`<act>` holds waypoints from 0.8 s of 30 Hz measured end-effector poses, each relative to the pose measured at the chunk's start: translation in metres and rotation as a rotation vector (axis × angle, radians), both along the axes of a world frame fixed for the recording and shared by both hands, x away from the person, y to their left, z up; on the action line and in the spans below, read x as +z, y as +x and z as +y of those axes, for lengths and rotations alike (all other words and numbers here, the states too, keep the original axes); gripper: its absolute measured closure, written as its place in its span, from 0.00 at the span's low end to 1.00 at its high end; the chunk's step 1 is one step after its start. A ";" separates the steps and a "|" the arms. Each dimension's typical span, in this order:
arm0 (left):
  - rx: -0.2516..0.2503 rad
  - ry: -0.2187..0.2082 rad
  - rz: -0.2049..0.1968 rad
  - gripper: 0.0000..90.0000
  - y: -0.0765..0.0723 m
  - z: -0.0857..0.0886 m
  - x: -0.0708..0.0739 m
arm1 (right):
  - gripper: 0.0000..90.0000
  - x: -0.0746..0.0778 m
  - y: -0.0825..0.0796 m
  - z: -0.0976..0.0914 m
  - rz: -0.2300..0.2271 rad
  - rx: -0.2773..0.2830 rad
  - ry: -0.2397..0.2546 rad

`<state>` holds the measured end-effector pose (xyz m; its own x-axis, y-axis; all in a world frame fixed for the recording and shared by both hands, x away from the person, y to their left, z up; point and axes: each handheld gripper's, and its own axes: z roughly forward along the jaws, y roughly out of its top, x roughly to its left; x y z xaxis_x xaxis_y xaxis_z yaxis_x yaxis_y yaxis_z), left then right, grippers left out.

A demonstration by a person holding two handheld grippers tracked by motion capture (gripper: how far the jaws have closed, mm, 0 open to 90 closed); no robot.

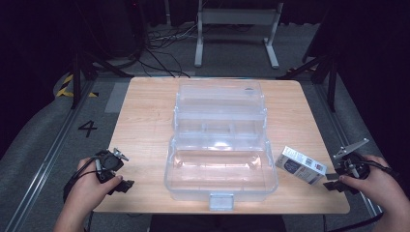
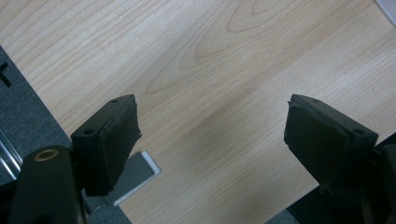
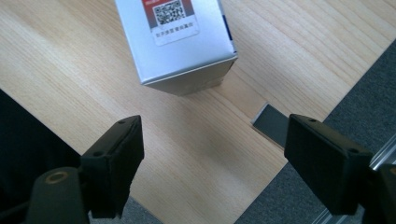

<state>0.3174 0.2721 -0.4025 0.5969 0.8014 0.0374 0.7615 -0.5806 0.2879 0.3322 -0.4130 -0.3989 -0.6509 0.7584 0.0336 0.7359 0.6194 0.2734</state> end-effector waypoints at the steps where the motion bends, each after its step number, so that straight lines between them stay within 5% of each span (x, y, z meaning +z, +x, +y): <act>1: -0.003 0.002 -0.005 0.20 0.000 0.000 0.000 | 0.22 0.000 0.000 0.000 0.001 0.009 -0.001; 15: -0.018 0.017 -0.032 0.21 -0.001 -0.002 -0.001 | 0.22 0.002 0.011 0.014 -0.083 0.045 -0.050; 24: 0.006 0.017 -0.018 0.20 -0.009 0.004 -0.005 | 0.23 -0.003 0.028 0.039 -0.083 0.153 -0.060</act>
